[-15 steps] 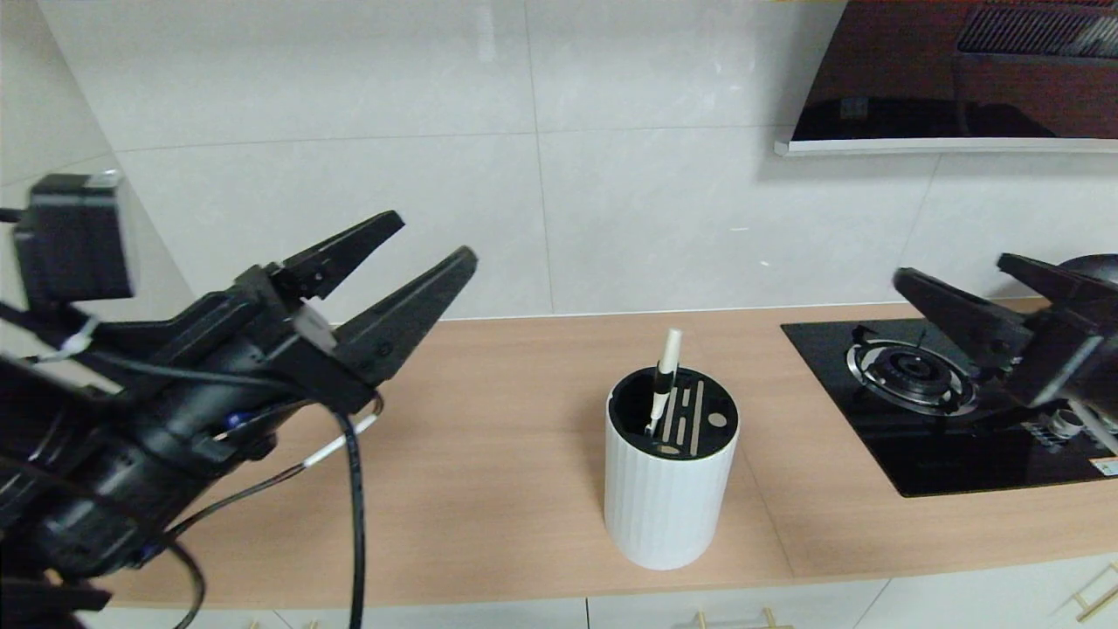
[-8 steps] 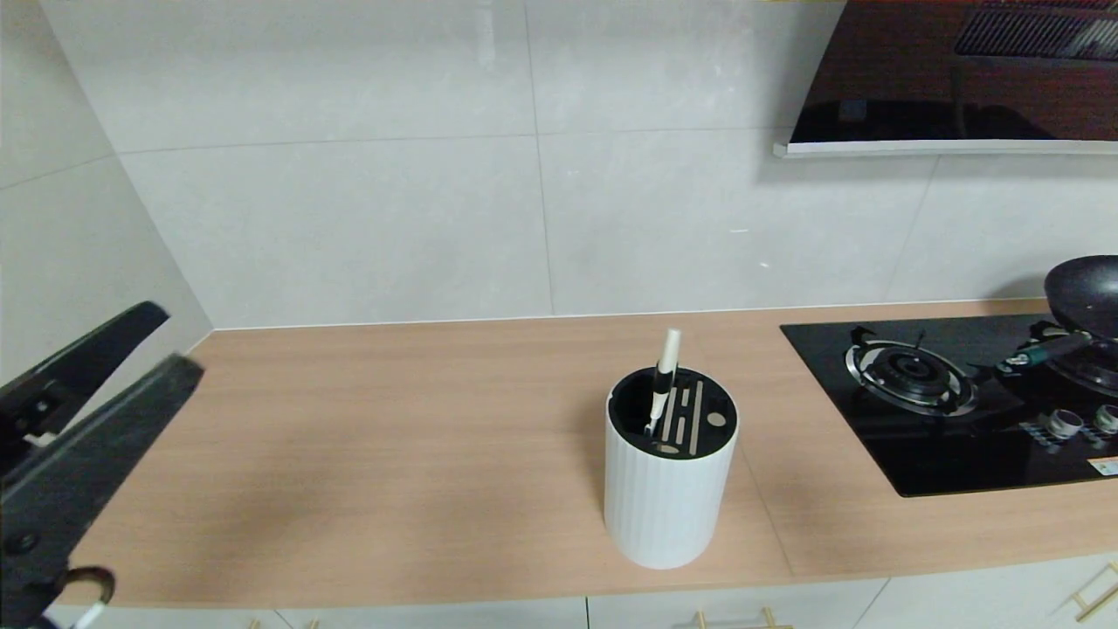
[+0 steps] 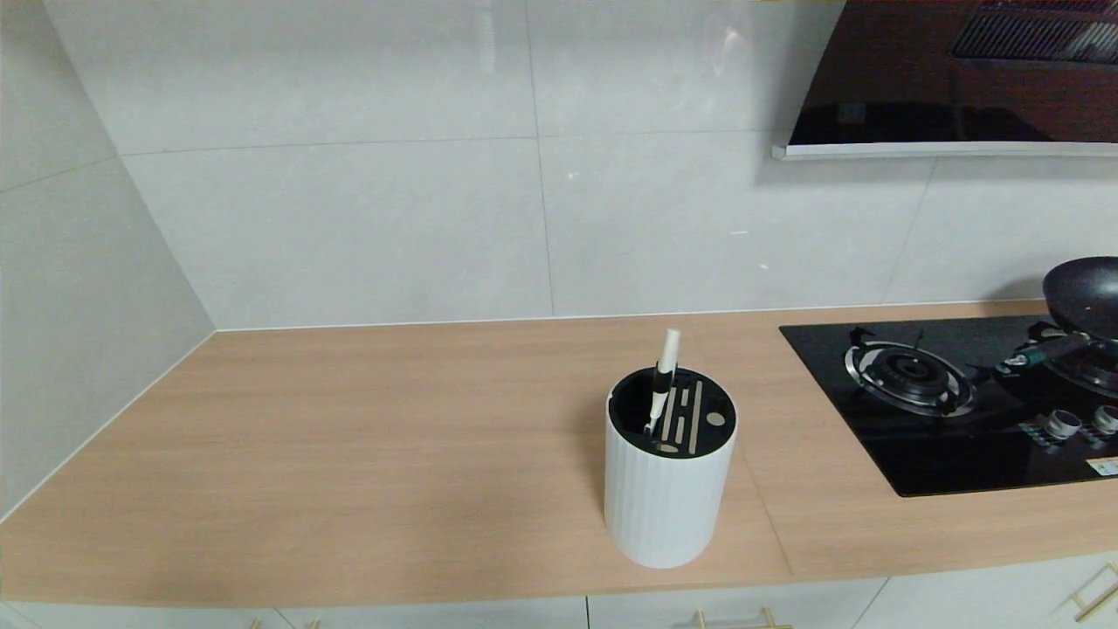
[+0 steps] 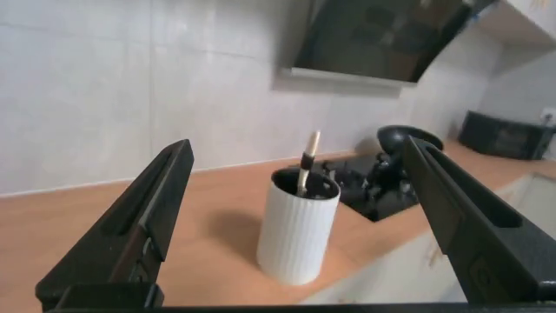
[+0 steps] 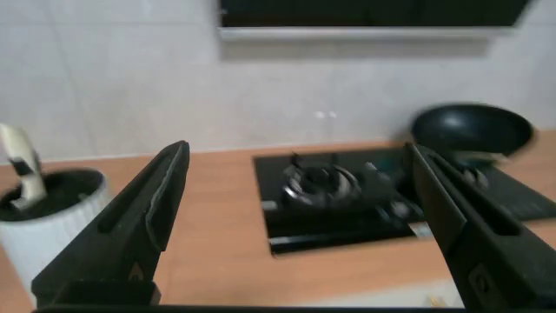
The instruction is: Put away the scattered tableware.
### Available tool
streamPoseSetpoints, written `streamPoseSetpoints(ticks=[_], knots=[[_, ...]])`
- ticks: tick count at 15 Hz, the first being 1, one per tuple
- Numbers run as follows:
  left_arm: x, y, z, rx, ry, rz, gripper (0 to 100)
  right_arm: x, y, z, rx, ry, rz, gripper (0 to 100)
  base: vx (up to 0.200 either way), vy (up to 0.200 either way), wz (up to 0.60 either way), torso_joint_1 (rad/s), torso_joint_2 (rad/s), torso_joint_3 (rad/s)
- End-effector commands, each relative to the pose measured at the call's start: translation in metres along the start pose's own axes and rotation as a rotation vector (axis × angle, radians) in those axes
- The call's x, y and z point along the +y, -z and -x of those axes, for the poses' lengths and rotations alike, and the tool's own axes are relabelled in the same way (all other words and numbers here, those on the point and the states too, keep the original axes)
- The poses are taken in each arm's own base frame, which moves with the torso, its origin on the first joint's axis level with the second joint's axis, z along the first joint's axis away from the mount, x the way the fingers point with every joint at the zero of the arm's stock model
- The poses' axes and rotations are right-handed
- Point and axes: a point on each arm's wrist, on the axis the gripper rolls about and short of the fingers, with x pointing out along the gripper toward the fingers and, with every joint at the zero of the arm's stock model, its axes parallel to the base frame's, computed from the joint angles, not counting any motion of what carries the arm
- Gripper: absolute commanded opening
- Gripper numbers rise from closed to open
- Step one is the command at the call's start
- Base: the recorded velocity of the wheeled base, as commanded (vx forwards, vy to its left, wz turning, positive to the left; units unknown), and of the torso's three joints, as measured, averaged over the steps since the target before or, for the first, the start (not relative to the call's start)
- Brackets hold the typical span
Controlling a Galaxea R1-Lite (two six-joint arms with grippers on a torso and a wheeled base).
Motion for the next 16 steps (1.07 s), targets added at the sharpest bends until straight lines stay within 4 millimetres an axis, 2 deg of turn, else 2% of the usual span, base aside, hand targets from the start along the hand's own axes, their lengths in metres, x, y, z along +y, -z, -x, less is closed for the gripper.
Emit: streamPoseSetpoints(ticks=[1, 2, 5, 7, 8, 9, 10, 13, 16], knots=[[-0.009, 0.002, 0.015, -0.085, -0.062, -0.069, 100, -0.001, 0.012, 0.019, -0.058, 0.05, 0.007, 100, 0.0, 0.0, 0.0, 0.0, 0.0, 0.0], [-0.013, 0.011, 0.024, -0.103, -0.078, -0.103, 100, -0.001, 0.019, 0.017, -0.039, 0.069, 0.003, 100, 0.0, 0.0, 0.0, 0.0, 0.0, 0.0], [0.0, 0.045, 0.028, 0.003, -0.185, -0.216, 100, 0.003, 0.052, 0.01, 0.054, 0.072, 0.013, 100, 0.0, 0.0, 0.0, 0.0, 0.0, 0.0], [0.009, 0.06, 0.031, 0.148, -0.375, -0.312, 100, 0.005, 0.078, 0.006, 0.088, 0.062, 0.019, 100, 0.0, 0.0, 0.0, 0.0, 0.0, 0.0], [0.012, 0.064, 0.032, 0.197, -0.442, -0.344, 100, 0.005, 0.082, 0.005, 0.095, 0.059, 0.021, 100, 0.0, 0.0, 0.0, 0.0, 0.0, 0.0], [0.017, 0.076, 0.038, 0.334, -0.581, -0.404, 100, 0.006, 0.087, 0.006, 0.144, 0.034, 0.009, 100, 0.0, 0.0, 0.0, 0.0, 0.0, 0.0], [0.018, 0.082, 0.041, 0.404, -0.597, -0.403, 100, 0.006, 0.089, 0.006, 0.164, 0.029, 0.004, 100, 0.0, 0.0, 0.0, 0.0, 0.0, 0.0], [0.017, 0.087, 0.042, 0.445, -0.504, -0.324, 100, 0.007, 0.098, 0.008, 0.249, 0.007, 0.019, 100, 0.0, 0.0, 0.0, 0.0, 0.0, 0.0], [0.017, 0.087, 0.041, 0.426, -0.512, -0.276, 100, 0.007, 0.098, 0.008, 0.248, -0.021, 0.02, 100, 0.0, 0.0, 0.0, 0.0, 0.0, 0.0]])
